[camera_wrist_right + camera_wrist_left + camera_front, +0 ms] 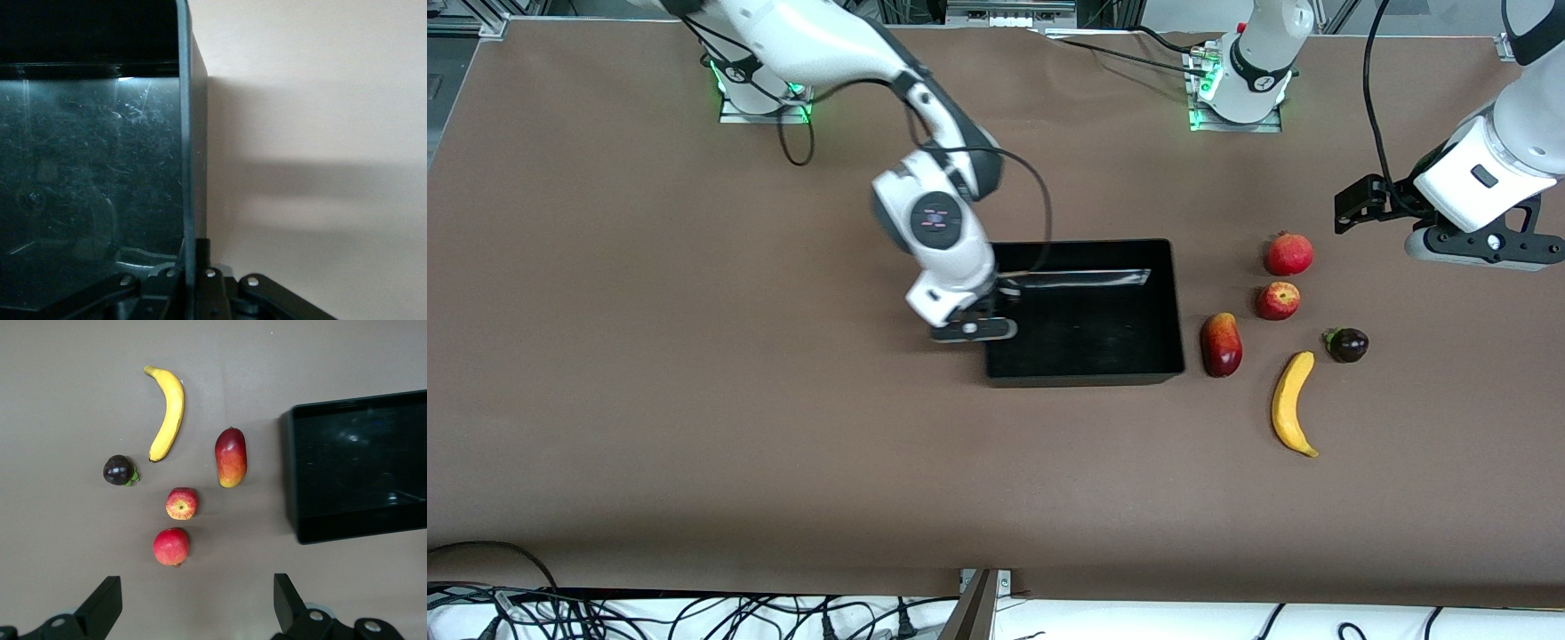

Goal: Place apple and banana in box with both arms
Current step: 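Push the black box until it sits beside the mango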

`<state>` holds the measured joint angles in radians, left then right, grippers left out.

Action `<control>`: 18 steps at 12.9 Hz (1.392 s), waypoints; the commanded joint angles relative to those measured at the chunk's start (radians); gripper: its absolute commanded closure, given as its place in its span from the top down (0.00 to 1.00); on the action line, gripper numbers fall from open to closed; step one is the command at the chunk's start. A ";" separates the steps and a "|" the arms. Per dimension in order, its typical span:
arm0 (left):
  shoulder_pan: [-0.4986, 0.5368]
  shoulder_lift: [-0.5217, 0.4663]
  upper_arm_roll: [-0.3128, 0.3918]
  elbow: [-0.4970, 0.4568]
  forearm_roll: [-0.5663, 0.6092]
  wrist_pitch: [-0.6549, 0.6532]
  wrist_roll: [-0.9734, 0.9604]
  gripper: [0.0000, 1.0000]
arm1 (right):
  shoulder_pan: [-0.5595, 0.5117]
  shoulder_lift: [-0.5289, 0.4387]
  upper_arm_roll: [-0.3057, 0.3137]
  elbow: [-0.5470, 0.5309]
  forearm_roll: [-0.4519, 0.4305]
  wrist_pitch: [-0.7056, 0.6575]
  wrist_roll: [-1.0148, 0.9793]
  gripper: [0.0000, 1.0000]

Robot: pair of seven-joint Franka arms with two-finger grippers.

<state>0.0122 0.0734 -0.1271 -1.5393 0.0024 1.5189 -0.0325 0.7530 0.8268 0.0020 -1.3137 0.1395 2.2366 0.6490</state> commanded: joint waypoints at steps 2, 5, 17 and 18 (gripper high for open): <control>0.006 0.003 0.001 0.015 0.005 -0.020 0.008 1.00 | 0.020 0.077 -0.016 0.114 0.020 0.014 0.014 0.00; 0.008 0.003 0.001 0.014 0.005 -0.020 0.008 1.00 | 0.026 0.098 -0.016 0.114 0.023 0.078 0.026 0.00; 0.009 0.005 0.006 0.016 0.013 -0.020 -0.003 1.00 | -0.004 0.010 -0.036 0.119 0.015 -0.022 -0.012 1.00; 0.009 0.005 0.007 0.015 0.013 -0.020 -0.003 1.00 | -0.035 -0.049 -0.048 0.119 0.017 -0.100 -0.072 1.00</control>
<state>0.0204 0.0739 -0.1214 -1.5393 0.0024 1.5137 -0.0325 0.7711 0.8873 -0.0363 -1.1868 0.1425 2.2688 0.6564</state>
